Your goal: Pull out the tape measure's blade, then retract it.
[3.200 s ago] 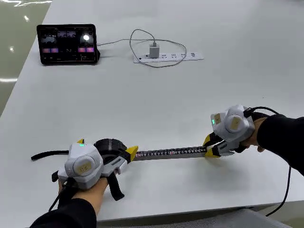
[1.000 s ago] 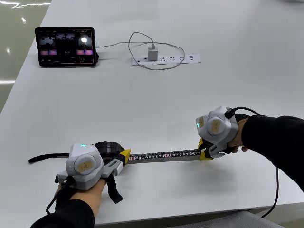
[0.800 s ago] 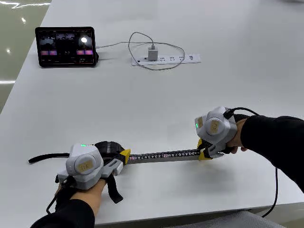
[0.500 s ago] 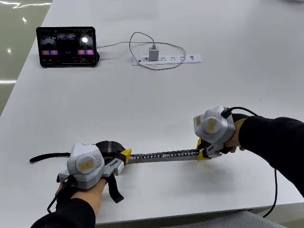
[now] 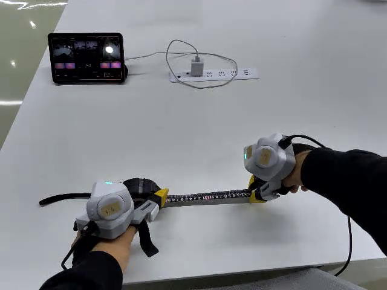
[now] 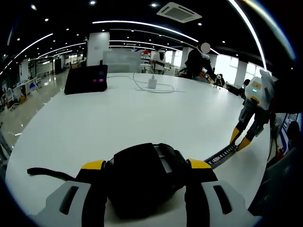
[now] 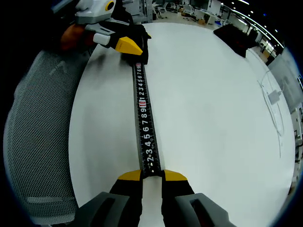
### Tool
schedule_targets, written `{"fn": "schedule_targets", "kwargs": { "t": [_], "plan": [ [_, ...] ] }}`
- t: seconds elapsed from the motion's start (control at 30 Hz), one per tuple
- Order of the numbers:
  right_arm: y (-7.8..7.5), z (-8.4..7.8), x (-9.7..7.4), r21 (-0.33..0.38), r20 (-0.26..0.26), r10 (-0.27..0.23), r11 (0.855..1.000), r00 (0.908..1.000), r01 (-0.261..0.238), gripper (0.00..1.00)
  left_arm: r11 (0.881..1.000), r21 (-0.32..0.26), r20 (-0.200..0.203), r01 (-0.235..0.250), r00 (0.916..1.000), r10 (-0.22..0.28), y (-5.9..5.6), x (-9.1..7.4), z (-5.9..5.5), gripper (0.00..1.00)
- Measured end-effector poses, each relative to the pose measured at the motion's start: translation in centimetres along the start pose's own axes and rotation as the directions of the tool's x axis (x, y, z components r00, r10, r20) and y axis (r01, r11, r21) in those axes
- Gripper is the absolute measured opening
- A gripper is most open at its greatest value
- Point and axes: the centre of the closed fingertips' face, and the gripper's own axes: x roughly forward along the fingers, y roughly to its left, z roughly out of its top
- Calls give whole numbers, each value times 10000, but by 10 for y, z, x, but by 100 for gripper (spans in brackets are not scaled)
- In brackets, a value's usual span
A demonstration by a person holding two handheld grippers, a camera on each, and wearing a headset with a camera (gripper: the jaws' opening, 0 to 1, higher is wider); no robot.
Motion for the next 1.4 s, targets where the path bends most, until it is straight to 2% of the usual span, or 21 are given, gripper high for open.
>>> {"fn": "schedule_targets", "kwargs": {
  "t": [0.4,0.83,1.07,1.4],
  "plan": [
    [1,5,2,-295,58,3,9996,10000,-1,11,10000,-24,0,6,10000,-6,0,0,0,62],
    [1,12,4,-169,4,45,9998,10000,-45,11,10000,-2,-26,7,10000,-7,0,1,0,62],
    [2,16,6,-517,236,72,9986,9997,-60,10,9999,-67,-1,102,9999,-102,0,1,0,61],
    [4,23,7,-353,341,157,9993,9993,-145,10,9998,-58,-47,165,9999,-165,0,1,0,61]
  ]
}}
